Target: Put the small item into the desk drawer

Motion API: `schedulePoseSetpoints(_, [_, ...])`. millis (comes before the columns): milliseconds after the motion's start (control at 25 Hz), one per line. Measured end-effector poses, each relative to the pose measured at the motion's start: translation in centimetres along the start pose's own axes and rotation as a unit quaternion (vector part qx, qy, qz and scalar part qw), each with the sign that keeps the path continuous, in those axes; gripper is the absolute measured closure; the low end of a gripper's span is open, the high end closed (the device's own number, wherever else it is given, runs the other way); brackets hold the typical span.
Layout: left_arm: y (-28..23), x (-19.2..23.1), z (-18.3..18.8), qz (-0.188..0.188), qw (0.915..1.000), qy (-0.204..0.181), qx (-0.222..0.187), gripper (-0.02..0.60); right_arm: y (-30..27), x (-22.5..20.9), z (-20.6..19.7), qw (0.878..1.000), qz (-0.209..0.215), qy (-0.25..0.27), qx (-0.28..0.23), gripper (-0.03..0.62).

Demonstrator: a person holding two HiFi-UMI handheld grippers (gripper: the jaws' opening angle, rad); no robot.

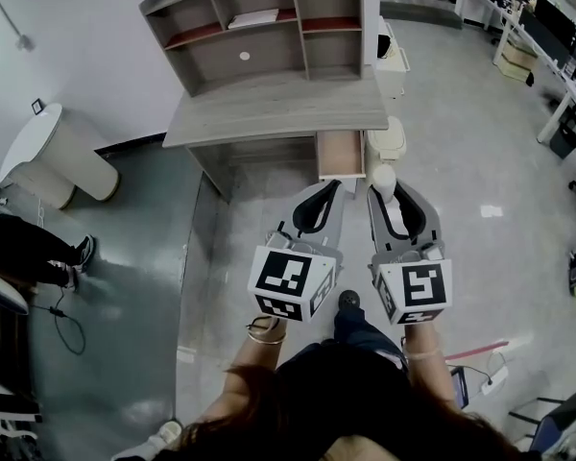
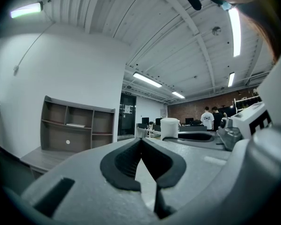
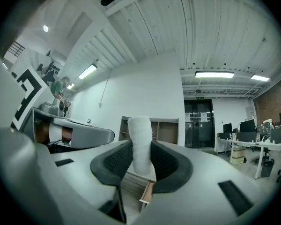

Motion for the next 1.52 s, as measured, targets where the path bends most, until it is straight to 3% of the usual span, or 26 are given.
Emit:
schedulePoseSetpoints(280, [-6.6,1.0,-1.0,0.013,0.9999,0.003,0.004,0.569,-4.6,-4.4,-1.6,0.999,0.022,-0.004,0.032,0.482])
schedulePoseSetpoints(760, [-14.7,4.5,-2.5,0.056,0.9982,0.015,0.017,0.569,-11.7,-9.9,-4.3,0.998,0.053,-0.008,0.03,0.482])
schedulePoseSetpoints(1240, [-19.5,9.3,-5.1,0.06,0.9973,0.021,0.036,0.569,-18.5,-11.6,-7.6,0.997,0.045,-0.02,0.054,0.482])
schedulePoseSetpoints(1520, [-23.1,13.2,-7.1,0.033,0.9981,0.02,0.049,0.569,-23.3,-11.9,-9.1,0.997,0.032,-0.009,0.071,0.482])
Point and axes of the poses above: the fingertips, and each gripper's own axes: y backward along the fingers, x to its left, z out of its top, the point moved 3 cm from there along y, backward along the fingers, and after that the axes turned 9 degrees about z, right-handed, at the moved point
